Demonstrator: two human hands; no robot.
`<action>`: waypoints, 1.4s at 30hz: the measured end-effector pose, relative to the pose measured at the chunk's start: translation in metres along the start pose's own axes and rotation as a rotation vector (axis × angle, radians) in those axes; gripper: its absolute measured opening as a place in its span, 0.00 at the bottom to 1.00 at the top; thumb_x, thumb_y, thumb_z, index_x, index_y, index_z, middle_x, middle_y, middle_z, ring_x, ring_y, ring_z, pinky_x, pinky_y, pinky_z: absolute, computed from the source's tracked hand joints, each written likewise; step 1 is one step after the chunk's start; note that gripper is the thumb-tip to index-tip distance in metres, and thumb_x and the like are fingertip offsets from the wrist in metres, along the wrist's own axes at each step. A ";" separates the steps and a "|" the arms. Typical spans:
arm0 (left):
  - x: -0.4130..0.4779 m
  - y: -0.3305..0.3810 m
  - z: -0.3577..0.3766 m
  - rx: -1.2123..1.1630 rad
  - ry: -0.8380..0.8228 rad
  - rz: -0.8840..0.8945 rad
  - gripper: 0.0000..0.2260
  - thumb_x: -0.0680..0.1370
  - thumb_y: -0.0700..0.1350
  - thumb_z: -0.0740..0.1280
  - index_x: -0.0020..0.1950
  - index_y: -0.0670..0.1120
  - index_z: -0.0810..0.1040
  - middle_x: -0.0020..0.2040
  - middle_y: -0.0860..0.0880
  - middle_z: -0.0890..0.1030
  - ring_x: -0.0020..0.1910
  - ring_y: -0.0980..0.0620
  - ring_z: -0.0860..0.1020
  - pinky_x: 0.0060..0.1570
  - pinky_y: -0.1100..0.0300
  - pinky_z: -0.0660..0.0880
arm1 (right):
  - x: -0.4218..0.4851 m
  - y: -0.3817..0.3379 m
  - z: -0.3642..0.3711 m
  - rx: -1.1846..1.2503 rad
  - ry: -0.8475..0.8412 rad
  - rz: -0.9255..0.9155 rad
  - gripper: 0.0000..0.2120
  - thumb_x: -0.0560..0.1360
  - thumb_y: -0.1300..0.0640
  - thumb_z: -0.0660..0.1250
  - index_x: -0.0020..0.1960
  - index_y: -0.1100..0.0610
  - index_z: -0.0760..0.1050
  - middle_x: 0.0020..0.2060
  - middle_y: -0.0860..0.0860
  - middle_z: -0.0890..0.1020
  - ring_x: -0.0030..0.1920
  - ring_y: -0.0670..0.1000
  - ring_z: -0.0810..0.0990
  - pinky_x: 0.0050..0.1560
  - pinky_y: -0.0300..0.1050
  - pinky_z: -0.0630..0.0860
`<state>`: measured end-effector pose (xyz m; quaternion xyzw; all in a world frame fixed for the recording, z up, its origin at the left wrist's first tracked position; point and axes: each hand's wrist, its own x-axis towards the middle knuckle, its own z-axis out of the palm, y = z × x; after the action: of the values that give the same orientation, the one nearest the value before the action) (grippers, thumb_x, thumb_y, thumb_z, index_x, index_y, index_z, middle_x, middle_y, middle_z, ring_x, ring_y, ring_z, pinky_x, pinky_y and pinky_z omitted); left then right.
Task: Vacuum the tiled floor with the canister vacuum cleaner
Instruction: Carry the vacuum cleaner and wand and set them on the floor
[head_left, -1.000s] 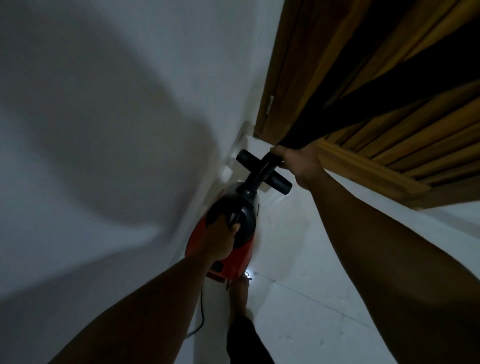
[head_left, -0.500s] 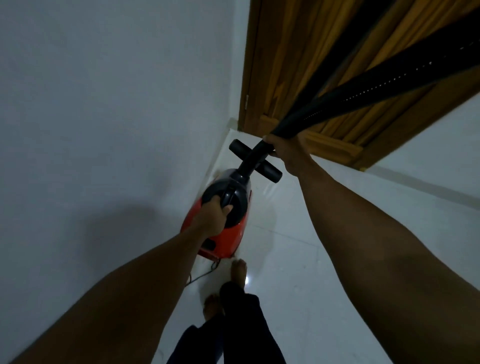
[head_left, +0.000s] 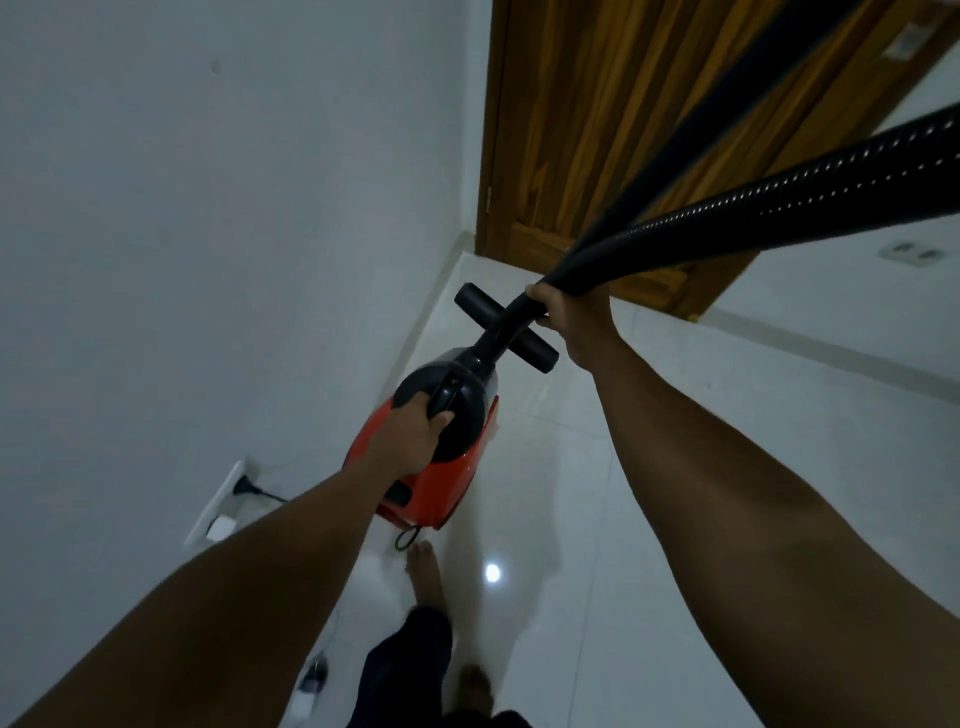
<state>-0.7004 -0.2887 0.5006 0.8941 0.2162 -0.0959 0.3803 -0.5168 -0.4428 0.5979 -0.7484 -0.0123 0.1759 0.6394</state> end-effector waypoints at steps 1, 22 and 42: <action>-0.017 0.000 0.004 -0.011 0.001 -0.006 0.09 0.84 0.53 0.59 0.52 0.48 0.69 0.39 0.53 0.73 0.39 0.53 0.73 0.41 0.58 0.66 | -0.018 0.005 -0.005 0.010 -0.004 -0.010 0.15 0.68 0.59 0.75 0.49 0.53 0.72 0.50 0.57 0.81 0.53 0.58 0.82 0.58 0.62 0.79; -0.391 -0.159 0.141 0.088 -0.273 -0.063 0.18 0.83 0.57 0.58 0.61 0.44 0.73 0.47 0.47 0.80 0.45 0.49 0.78 0.49 0.54 0.74 | -0.425 0.200 -0.013 0.072 0.101 0.191 0.21 0.65 0.58 0.76 0.52 0.45 0.71 0.52 0.53 0.81 0.56 0.55 0.81 0.62 0.60 0.78; -0.479 -0.290 0.288 -0.047 -0.377 -0.325 0.12 0.84 0.52 0.58 0.56 0.45 0.75 0.41 0.50 0.78 0.39 0.54 0.77 0.46 0.57 0.75 | -0.491 0.404 0.024 -0.158 -0.005 0.401 0.14 0.70 0.63 0.75 0.49 0.55 0.73 0.43 0.52 0.79 0.50 0.57 0.81 0.57 0.62 0.79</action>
<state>-1.2608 -0.4680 0.2768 0.8048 0.2847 -0.3159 0.4141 -1.0676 -0.6132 0.3277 -0.7832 0.1213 0.2999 0.5309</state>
